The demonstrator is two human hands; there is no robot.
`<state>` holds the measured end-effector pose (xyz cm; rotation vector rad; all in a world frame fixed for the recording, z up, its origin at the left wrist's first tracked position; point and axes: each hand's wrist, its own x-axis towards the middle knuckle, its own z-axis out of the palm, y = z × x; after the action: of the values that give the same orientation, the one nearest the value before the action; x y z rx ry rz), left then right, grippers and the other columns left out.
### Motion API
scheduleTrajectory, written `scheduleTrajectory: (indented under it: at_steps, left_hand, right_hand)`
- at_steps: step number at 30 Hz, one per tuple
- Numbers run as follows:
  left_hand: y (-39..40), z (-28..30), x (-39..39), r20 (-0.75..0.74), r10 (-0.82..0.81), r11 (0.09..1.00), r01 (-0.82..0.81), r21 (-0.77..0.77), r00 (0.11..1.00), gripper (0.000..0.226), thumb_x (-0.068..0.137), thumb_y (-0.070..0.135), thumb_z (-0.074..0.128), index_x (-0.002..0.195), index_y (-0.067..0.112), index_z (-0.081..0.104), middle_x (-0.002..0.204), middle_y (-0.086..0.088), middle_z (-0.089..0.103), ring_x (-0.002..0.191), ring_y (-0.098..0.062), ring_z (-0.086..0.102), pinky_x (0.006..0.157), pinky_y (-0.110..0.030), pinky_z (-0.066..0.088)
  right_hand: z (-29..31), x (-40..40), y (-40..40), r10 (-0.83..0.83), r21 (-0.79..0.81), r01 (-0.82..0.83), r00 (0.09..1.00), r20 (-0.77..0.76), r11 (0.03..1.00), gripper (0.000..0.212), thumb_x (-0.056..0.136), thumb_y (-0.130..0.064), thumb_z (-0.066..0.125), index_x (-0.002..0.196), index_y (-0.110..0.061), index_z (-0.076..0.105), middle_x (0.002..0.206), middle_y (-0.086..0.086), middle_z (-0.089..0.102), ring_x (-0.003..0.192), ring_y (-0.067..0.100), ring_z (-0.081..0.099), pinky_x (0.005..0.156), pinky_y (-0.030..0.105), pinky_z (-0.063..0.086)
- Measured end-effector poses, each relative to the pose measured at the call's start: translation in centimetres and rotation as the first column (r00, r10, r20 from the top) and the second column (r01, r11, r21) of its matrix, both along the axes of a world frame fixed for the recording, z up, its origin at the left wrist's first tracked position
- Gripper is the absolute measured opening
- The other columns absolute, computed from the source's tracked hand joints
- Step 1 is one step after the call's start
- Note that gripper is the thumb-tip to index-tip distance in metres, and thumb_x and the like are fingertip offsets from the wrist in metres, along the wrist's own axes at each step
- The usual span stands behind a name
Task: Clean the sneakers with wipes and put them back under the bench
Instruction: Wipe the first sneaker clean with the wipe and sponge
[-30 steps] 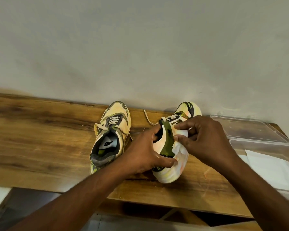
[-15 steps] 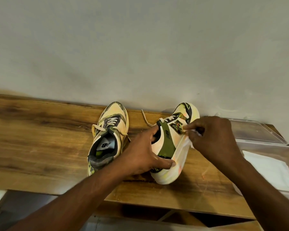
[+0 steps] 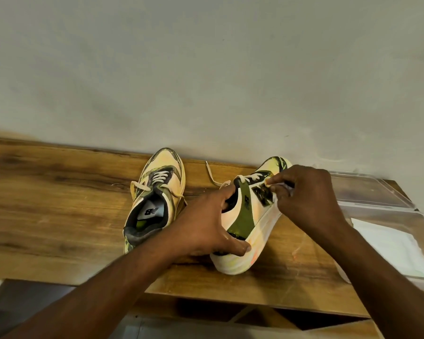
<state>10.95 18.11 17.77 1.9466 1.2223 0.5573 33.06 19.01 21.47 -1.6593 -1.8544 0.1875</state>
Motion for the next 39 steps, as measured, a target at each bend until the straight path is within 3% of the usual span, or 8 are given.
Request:
scheduleTrajectory:
  at_steps: [5, 7, 12, 18, 24, 29, 34, 39]
  left_hand:
    - [0.1, -0.1, -0.2, 0.059, 0.023, 0.999, -0.021, -0.039, 0.998, 0.104, 0.049, 0.048, 0.096, 0.143, 0.042, 0.052, 0.131, 0.022, 0.068, 0.124, -0.002, 0.063, 0.103, -0.042, 0.057]
    - [0.2, -0.1, -0.2, 0.056, 0.014, 0.999, -0.012, -0.041, 0.998, 0.105, 0.05, 0.045, 0.098, 0.145, 0.041, 0.051, 0.132, 0.022, 0.068, 0.125, -0.001, 0.063, 0.103, -0.042, 0.057]
    - [0.1, -0.3, -0.2, 0.065, 0.023, 0.999, -0.02, -0.047, 0.998, 0.104, 0.052, 0.04, 0.099, 0.144, 0.042, 0.051, 0.132, 0.023, 0.068, 0.125, -0.001, 0.062, 0.104, -0.043, 0.057]
    - [0.2, 0.1, -0.1, 0.063, 0.014, 0.997, -0.009, -0.075, 0.998, 0.108, 0.053, 0.037, 0.1, 0.148, 0.041, 0.048, 0.136, 0.021, 0.066, 0.128, -0.002, 0.061, 0.106, -0.043, 0.056]
    - [0.0, 0.3, 0.1, 0.039, 0.004, 0.998, -0.002, -0.064, 0.999, 0.112, 0.045, 0.055, 0.091, 0.146, 0.045, 0.046, 0.137, 0.021, 0.065, 0.129, -0.004, 0.06, 0.105, -0.044, 0.056]
    - [0.1, 0.2, -0.1, 0.059, 0.016, 0.996, -0.011, -0.093, 0.998, 0.115, 0.043, 0.055, 0.093, 0.148, 0.044, 0.046, 0.138, 0.021, 0.065, 0.13, -0.003, 0.06, 0.106, -0.045, 0.055]
    - [0.0, 0.2, 0.2, 0.023, -0.01, 0.998, 0.012, -0.063, 1.0, 0.116, 0.044, 0.058, 0.091, 0.149, 0.048, 0.042, 0.14, 0.022, 0.063, 0.13, -0.002, 0.059, 0.107, -0.045, 0.054]
    - [-0.1, 0.2, 0.0, 0.037, 0.0, 0.997, 0.003, -0.081, 0.999, 0.119, 0.042, 0.059, 0.091, 0.15, 0.045, 0.043, 0.14, 0.02, 0.063, 0.13, -0.002, 0.058, 0.106, -0.045, 0.054]
  right_hand:
    - [0.8, -1.7, -1.3, 0.203, -0.092, -0.204, 0.979, -0.021, 0.975, 0.023, 0.081, -0.005, 0.083, 0.094, -0.023, 0.085, 0.095, -0.01, 0.078, 0.086, 0.004, 0.068, 0.082, 0.024, 0.056]
    - [1.0, -1.0, -0.8, 0.165, -0.138, -0.162, 0.986, 0.013, 0.977, 0.022, 0.082, -0.005, 0.082, 0.094, -0.024, 0.085, 0.097, -0.009, 0.078, 0.087, 0.006, 0.068, 0.084, 0.026, 0.057]
    - [0.3, -0.7, -0.2, 0.024, -0.017, -0.024, 1.0, 0.005, 1.0, 0.02, 0.082, -0.004, 0.079, 0.095, -0.018, 0.084, 0.097, 0.0, 0.079, 0.085, 0.012, 0.069, 0.087, 0.035, 0.06]
    - [2.0, -0.3, -0.6, 0.172, -0.242, -0.159, 0.985, 0.035, 0.957, 0.022, 0.08, -0.003, 0.082, 0.09, -0.022, 0.085, 0.089, -0.011, 0.075, 0.08, 0.0, 0.065, 0.073, 0.017, 0.051]
    - [0.4, -0.8, 0.0, 0.003, -0.036, -0.001, 0.998, 0.058, 0.999, 0.02, 0.082, -0.005, 0.078, 0.094, -0.02, 0.084, 0.096, 0.0, 0.079, 0.086, 0.016, 0.07, 0.085, 0.038, 0.06]
    - [1.7, -0.6, -0.7, 0.158, -0.223, -0.145, 0.986, 0.042, 0.964, 0.02, 0.082, -0.006, 0.081, 0.092, -0.024, 0.085, 0.089, -0.014, 0.071, 0.079, -0.003, 0.062, 0.071, 0.01, 0.045]
    - [0.6, -0.3, 0.2, -0.012, -0.06, 0.015, 0.998, 0.055, 0.998, 0.019, 0.082, -0.003, 0.077, 0.093, -0.018, 0.084, 0.095, 0.002, 0.079, 0.085, 0.015, 0.07, 0.086, 0.031, 0.058]
    - [1.3, -1.2, -0.5, 0.156, -0.153, -0.148, 0.987, 0.047, 0.977, 0.023, 0.081, -0.001, 0.078, 0.091, -0.021, 0.084, 0.091, -0.005, 0.078, 0.084, 0.013, 0.069, 0.081, 0.031, 0.058]
